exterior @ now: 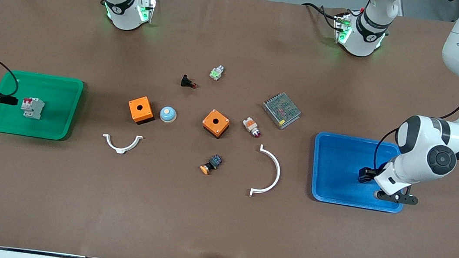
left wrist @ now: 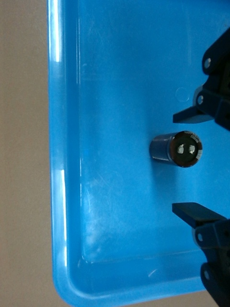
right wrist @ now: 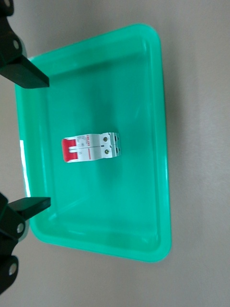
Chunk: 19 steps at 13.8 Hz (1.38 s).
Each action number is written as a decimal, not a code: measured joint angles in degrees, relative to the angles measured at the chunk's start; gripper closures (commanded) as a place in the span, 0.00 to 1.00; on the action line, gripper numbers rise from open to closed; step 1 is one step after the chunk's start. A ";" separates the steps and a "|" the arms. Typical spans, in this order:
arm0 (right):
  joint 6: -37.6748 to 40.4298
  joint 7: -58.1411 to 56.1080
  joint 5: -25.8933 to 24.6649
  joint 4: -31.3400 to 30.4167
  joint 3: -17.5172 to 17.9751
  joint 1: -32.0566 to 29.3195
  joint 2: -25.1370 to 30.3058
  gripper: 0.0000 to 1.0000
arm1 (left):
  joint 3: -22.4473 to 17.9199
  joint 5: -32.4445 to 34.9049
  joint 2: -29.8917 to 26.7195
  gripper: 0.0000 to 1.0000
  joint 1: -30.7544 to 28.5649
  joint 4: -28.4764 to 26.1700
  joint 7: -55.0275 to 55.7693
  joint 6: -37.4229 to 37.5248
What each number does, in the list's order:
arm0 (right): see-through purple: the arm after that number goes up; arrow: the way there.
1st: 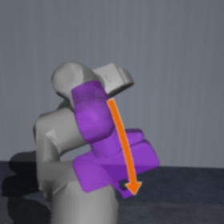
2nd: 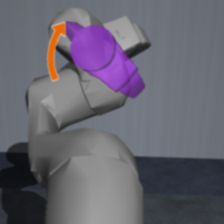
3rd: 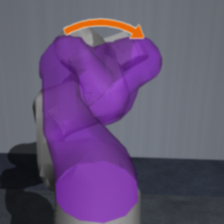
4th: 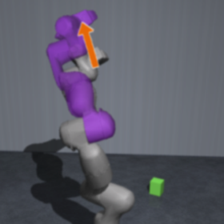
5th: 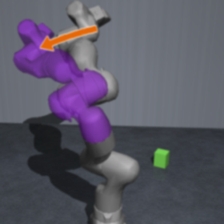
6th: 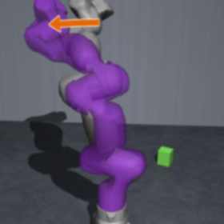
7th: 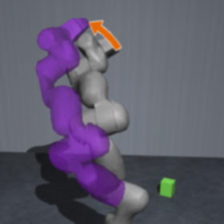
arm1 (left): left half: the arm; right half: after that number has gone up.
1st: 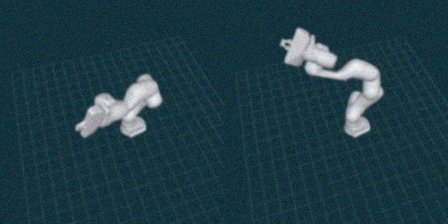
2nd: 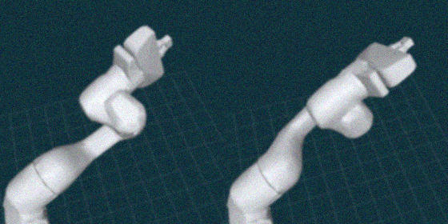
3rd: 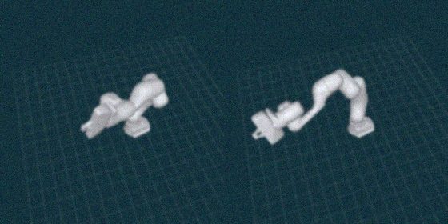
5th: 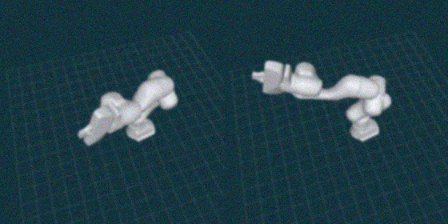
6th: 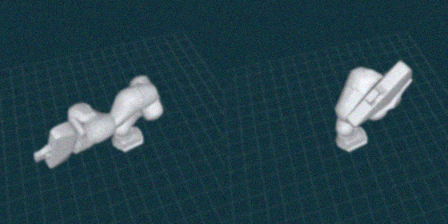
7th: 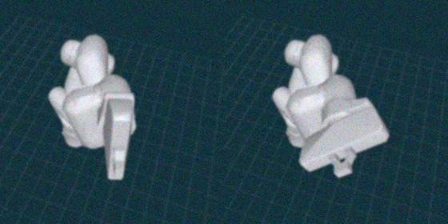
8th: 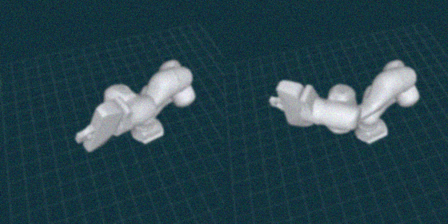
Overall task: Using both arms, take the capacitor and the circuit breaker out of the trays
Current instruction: 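Grasp the capacitor with the left gripper while the right gripper reaches the breaker, then lift the capacitor with the left gripper while the right gripper grasps the breaker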
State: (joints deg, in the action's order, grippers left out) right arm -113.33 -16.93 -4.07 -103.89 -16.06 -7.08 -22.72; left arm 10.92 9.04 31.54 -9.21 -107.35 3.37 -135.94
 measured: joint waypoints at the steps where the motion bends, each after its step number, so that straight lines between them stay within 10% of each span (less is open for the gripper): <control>1: -3.16 -0.78 0.05 -2.34 0.00 -0.13 0.00 0.00 | 0.00 0.00 0.33 0.42 0.07 0.00 0.00 0.00; 7: -11.91 -6.35 2.03 -8.89 0.00 -2.34 0.02 0.00 | 0.11 0.00 1.67 0.99 0.26 0.05 0.00 -0.02; 13: -15.90 -8.64 5.62 -11.29 0.14 -2.72 -0.30 0.05 | 2.62 0.06 -2.03 1.00 0.83 2.48 -0.29 -0.15; 19: -19.97 -11.78 7.72 -12.08 0.13 -3.93 -3.65 0.53 | 7.40 0.06 -2.89 1.00 7.27 6.46 1.04 -0.06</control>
State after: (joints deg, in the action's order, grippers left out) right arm -133.30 -28.71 3.65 -115.97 -15.93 -11.01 -26.37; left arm 18.32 9.11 28.65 -1.94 -100.89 4.40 -136.00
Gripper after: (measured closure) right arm 0.264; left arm 0.656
